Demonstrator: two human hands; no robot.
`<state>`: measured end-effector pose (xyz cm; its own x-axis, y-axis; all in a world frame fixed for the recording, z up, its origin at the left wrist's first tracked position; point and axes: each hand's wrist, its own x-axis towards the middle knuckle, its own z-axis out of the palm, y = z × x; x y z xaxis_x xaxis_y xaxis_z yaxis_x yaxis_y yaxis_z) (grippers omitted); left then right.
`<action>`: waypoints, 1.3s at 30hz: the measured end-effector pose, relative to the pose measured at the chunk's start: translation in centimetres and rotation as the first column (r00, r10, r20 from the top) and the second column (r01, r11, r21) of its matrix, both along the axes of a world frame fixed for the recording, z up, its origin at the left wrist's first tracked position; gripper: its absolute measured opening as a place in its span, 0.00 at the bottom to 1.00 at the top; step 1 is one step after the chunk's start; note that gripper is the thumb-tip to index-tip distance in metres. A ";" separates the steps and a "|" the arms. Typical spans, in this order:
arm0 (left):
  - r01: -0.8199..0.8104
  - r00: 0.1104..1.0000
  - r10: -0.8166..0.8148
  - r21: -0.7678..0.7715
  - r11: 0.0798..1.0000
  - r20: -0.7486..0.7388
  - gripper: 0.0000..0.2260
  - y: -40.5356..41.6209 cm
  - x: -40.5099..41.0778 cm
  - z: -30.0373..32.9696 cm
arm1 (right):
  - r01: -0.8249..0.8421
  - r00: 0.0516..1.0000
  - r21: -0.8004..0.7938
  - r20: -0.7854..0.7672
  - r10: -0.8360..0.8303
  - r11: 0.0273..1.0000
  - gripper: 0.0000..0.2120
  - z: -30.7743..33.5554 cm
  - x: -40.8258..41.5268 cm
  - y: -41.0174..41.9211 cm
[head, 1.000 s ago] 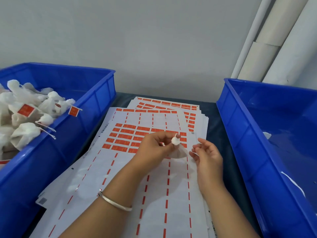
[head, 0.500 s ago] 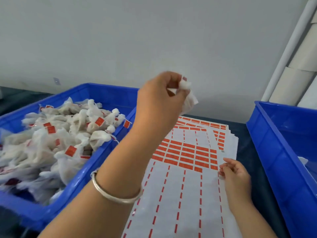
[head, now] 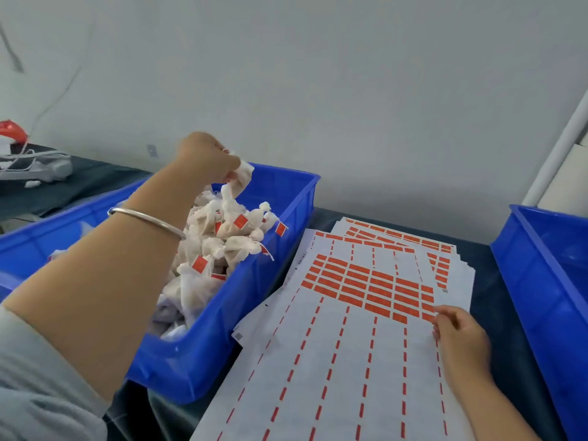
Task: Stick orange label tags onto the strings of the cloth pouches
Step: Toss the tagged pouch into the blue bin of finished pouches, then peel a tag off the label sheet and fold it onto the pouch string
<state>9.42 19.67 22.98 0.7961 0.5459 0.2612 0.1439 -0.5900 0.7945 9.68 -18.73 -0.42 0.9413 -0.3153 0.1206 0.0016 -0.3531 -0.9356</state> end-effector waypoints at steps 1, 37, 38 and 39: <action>-0.032 0.999 0.033 0.039 0.999 -0.030 0.06 1.1 0.0 -0.3 | 0.000 1.000 -0.007 0.000 0.000 1.000 0.04 0.1 0.0 0.0; 0.874 0.423 -0.511 0.188 0.448 -0.748 0.31 -21.2 -6.6 -18.0 | -0.083 0.987 -0.544 -0.161 -0.006 0.835 0.10 18.5 -7.6 -12.8; 0.884 0.411 -0.514 0.192 0.426 -0.753 0.33 -21.6 -6.6 -19.2 | -0.105 0.969 -0.560 -0.242 -0.041 0.822 0.09 18.3 -7.8 -14.8; 0.884 0.415 -0.530 0.191 0.426 -0.739 0.35 -22.0 -6.6 -20.1 | -0.148 0.942 -0.593 -0.329 -0.070 0.792 0.09 17.9 -8.0 -16.4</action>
